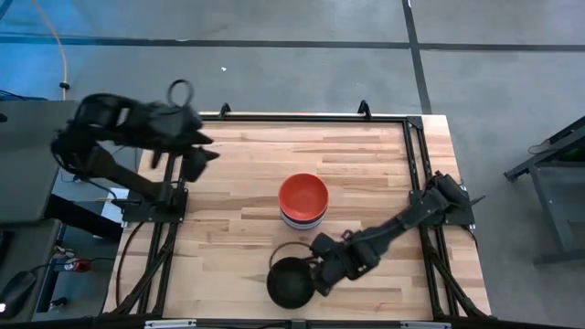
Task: Nest bowls inside each other
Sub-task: Stack the black bowl on the orange bowl
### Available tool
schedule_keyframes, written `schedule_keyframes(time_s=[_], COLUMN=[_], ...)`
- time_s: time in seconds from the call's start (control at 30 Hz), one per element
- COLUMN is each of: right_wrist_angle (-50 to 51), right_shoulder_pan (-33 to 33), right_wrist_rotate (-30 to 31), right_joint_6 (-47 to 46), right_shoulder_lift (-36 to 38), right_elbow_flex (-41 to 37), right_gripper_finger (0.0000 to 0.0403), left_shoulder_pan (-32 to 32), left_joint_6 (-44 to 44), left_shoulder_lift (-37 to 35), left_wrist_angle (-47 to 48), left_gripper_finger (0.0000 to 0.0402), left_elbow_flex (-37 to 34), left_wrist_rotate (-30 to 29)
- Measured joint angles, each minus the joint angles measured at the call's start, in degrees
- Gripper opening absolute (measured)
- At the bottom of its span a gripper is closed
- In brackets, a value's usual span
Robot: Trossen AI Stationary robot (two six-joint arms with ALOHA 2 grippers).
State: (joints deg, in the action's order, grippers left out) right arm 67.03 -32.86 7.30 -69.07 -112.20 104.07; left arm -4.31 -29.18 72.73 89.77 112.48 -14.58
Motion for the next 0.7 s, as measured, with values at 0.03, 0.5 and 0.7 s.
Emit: schedule_keyframes(time_s=[0.03,0.5,0.7], right_wrist_angle=[-0.24,-4.29,-8.82], right_shoulder_pan=[0.77,7.90,8.10], right_wrist_rotate=[-0.53,-11.18,-15.08], right_joint_6=[0.01,4.82,1.33], right_shoulder_lift=[0.00,-4.76,-8.30], right_elbow_flex=[0.00,0.02,0.00], right_gripper_finger=[0.0140,0.0140,0.0140], left_shoulder_pan=[1.40,19.99,21.31], left_joint_6=[-2.10,-22.78,-22.71], left_shoulder_lift=[-1.73,-18.90,-21.81], left_wrist_angle=[0.01,-0.99,-1.09], left_gripper_finger=[0.0211,0.0211,0.0211], left_elbow_flex=[-1.24,-22.28,-25.98], left_wrist_rotate=[-0.82,-11.00,-11.34])
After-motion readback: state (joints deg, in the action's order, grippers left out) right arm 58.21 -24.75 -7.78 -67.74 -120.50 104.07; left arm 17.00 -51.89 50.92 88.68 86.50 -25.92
